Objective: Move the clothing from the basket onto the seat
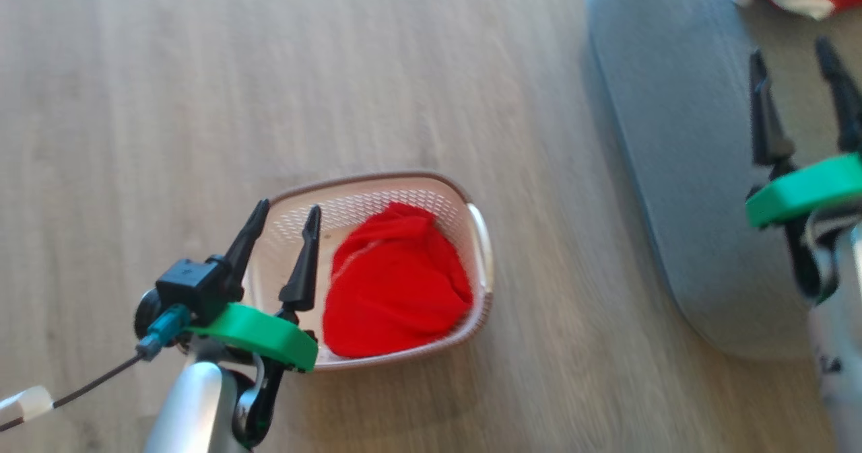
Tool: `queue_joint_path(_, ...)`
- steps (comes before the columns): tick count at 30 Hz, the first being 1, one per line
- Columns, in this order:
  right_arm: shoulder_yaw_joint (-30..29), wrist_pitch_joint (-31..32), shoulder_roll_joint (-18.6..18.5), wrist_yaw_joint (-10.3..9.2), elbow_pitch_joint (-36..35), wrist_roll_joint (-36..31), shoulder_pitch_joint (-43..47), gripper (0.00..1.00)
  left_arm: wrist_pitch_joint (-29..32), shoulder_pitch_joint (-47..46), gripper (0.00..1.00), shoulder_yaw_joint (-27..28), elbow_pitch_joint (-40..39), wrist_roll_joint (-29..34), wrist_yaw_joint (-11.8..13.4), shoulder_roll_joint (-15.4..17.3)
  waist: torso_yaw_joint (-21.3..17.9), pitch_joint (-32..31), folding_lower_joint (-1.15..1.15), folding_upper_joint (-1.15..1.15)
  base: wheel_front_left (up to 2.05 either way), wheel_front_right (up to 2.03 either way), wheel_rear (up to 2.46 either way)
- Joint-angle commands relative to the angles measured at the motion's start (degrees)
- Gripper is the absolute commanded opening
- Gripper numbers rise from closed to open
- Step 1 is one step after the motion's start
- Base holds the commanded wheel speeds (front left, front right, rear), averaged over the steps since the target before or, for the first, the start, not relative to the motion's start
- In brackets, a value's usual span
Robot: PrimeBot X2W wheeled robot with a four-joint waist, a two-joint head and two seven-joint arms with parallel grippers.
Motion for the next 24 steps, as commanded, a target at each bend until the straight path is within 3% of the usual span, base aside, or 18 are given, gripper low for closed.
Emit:
queue_joint_path(1,0.31,-0.38,0.47,-0.02,-2.63,-0.34,1.93,1.00,-0.29,0.13,1.00,2.24,-1.54,0.17,0.61,0.04,4.71,-4.26,0.01,0.00,0.00,0.00,0.00)
queue_joint_path(7,-1.62,-0.38,4.91,-0.02,-7.02,-1.63,10.49,1.00,-0.29,2.04,1.00,4.34,-1.10,-0.20,2.57,0.01,10.63,-9.78,0.01,0.00,0.00,0.00,0.00)
queue_joint_path(13,-2.07,-0.38,9.40,-0.02,-7.97,-4.20,16.56,1.00,-0.29,4.56,1.00,6.93,-0.16,1.04,3.26,0.00,13.80,-13.69,0.01,0.00,0.00,0.00,0.00)
queue_joint_path(24,-3.87,-0.38,13.60,-0.02,-7.84,-7.57,23.26,1.00,-0.29,6.80,1.00,8.86,1.60,2.03,2.99,0.00,14.59,-17.74,0.01,0.00,0.00,0.00,0.00)
